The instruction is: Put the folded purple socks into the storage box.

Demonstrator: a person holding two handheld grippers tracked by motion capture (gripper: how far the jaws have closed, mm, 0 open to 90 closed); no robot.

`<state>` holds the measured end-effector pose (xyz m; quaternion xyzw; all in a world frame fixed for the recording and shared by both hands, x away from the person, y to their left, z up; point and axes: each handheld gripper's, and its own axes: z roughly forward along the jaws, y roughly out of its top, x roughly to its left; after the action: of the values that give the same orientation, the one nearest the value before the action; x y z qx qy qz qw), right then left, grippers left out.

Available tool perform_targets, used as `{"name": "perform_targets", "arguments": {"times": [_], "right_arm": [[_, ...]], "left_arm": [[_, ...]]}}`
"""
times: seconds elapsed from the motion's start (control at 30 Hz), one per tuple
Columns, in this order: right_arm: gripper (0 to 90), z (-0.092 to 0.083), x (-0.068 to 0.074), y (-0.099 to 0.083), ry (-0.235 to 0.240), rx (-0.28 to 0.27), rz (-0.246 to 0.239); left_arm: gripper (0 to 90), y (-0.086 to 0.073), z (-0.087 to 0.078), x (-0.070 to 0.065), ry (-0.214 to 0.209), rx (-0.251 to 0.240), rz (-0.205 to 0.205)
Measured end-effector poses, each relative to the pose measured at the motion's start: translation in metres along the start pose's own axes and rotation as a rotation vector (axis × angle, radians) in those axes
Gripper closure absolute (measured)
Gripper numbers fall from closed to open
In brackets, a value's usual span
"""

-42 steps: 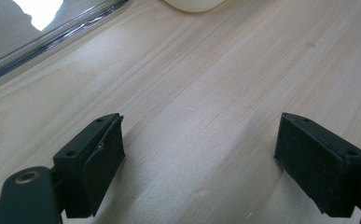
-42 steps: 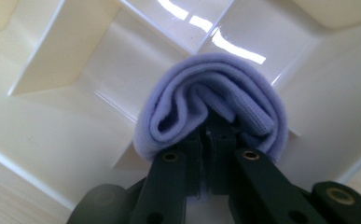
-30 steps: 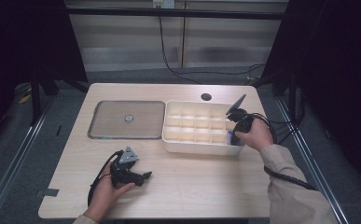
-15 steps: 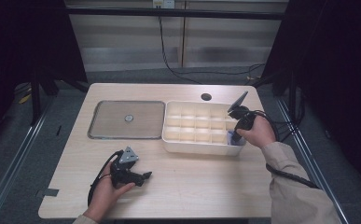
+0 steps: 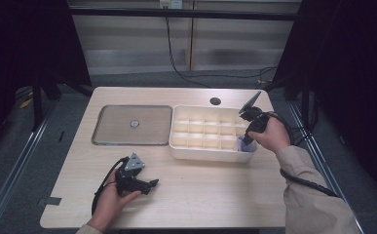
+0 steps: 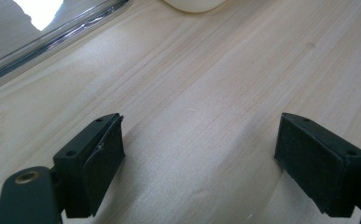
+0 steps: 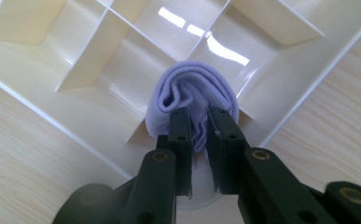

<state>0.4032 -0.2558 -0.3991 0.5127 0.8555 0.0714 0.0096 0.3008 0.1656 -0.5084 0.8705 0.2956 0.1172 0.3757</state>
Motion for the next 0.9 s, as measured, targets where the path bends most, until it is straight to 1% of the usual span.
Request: {"name": "perform_targets", "arguments": {"times": [0.13,0.17,0.23,0.27,0.33,0.37,0.47,0.57,0.7,0.73,0.9], "right_arm": [[72.7,-0.003,0.002,-0.002,0.011,-0.012,-0.013],[70.8,-0.003,0.003,-0.003,0.007,-0.009,-0.008],[66.0,-0.004,0.003,-0.004,0.013,-0.008,-0.010],[63.9,-0.005,0.004,-0.005,0.019,-0.010,-0.002],[59.8,-0.006,0.004,-0.006,0.021,-0.017,-0.009],[57.2,-0.007,0.004,-0.006,0.027,-0.019,-0.004],[51.8,-0.008,0.005,-0.007,0.032,-0.015,-0.007],[47.0,-0.009,0.005,-0.007,0.053,-0.016,-0.004],[43.9,-0.011,0.007,-0.008,0.057,-0.022,-0.012],[43.0,-0.012,0.008,-0.008,0.061,-0.019,-0.007],[40.2,-0.016,0.007,-0.009,0.052,-0.030,-0.015]], "left_arm": [[14.8,0.000,0.000,0.000,0.000,0.000,-0.002],[14.8,0.000,0.000,0.000,0.000,0.000,-0.002],[14.8,0.000,0.000,0.000,0.000,0.000,-0.001],[14.8,0.000,0.000,0.000,0.000,0.000,-0.002],[14.8,0.000,0.000,0.000,0.000,0.000,-0.001],[14.8,0.000,0.000,0.000,0.000,0.000,-0.001],[14.8,0.000,0.000,0.000,0.000,0.000,-0.002],[14.9,0.000,0.000,0.000,0.000,0.000,-0.001],[14.8,0.000,0.000,0.000,0.000,0.000,-0.002],[14.8,0.000,0.000,0.000,0.000,-0.001,-0.002],[14.9,0.000,0.001,0.000,0.002,-0.002,-0.001]]}}
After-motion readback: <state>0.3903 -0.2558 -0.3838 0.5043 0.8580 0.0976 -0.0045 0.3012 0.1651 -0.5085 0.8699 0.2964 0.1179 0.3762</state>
